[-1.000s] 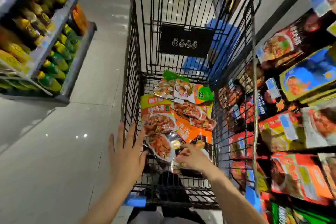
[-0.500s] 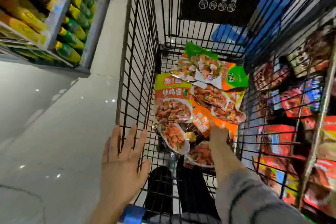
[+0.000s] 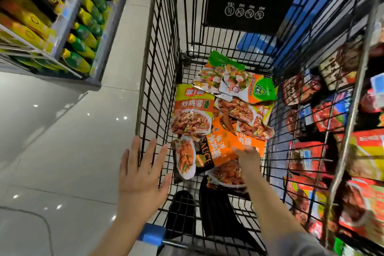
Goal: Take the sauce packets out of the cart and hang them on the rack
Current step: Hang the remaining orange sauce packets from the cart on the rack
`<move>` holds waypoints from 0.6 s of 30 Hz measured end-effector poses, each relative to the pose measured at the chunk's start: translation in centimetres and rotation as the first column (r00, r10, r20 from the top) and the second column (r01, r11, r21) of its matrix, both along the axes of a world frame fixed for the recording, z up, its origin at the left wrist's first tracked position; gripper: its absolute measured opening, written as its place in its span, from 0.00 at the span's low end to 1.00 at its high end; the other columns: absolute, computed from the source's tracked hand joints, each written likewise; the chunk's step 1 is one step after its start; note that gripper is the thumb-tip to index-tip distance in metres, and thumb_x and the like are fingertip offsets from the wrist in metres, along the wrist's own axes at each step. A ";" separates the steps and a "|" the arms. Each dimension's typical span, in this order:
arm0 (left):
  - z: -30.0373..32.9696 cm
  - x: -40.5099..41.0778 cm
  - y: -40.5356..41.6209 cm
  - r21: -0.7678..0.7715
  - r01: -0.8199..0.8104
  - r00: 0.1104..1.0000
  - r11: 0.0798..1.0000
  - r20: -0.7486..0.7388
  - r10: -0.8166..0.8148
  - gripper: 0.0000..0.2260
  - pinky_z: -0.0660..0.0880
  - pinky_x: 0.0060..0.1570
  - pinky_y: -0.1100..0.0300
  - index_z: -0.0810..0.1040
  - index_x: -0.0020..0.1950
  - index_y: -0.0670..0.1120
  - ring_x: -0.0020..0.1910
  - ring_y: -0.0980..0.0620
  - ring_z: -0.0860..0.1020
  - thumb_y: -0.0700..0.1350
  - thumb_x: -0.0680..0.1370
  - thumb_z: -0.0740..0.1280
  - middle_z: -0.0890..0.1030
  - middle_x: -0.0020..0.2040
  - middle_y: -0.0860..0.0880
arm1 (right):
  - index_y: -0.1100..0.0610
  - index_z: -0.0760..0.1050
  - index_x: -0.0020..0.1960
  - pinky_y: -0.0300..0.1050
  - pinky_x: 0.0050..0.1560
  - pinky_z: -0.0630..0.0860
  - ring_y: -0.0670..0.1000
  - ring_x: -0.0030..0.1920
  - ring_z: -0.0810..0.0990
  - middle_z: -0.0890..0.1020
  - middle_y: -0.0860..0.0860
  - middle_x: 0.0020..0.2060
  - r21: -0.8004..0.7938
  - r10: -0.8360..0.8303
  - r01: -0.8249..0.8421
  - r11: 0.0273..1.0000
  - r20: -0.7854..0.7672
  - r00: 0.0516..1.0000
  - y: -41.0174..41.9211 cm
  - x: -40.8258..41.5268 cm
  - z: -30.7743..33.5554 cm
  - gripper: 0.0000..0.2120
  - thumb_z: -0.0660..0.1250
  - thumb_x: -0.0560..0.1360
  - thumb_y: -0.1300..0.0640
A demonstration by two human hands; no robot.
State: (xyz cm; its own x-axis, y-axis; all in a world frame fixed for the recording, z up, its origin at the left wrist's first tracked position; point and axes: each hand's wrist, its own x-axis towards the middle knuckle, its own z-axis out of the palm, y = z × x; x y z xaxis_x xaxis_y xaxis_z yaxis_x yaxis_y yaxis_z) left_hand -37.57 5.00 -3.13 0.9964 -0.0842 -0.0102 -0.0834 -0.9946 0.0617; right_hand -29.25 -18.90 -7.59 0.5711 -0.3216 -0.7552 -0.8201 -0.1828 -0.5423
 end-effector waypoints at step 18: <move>-9.4 10.6 -12.6 -0.394 -0.004 0.840 0.919 -0.500 -0.210 0.22 0.68 0.63 0.49 0.66 0.69 0.47 0.67 0.44 0.68 0.51 0.77 0.63 0.67 0.70 0.45 | 0.57 0.78 0.43 0.50 0.44 0.71 0.55 0.30 0.81 0.80 0.51 0.26 -0.854 0.738 -0.365 0.370 0.032 0.674 -8.6 -7.2 8.1 0.12 0.75 0.62 0.64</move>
State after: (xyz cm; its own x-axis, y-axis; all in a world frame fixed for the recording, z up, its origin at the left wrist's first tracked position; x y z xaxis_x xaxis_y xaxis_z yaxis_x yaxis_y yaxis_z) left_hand -26.95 -7.60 -12.52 0.8321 -0.2900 -0.4728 -0.0323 -0.8763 0.4807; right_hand -36.43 -27.48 0.53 0.9874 -0.1238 -0.0990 -0.1378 -0.9789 -0.1510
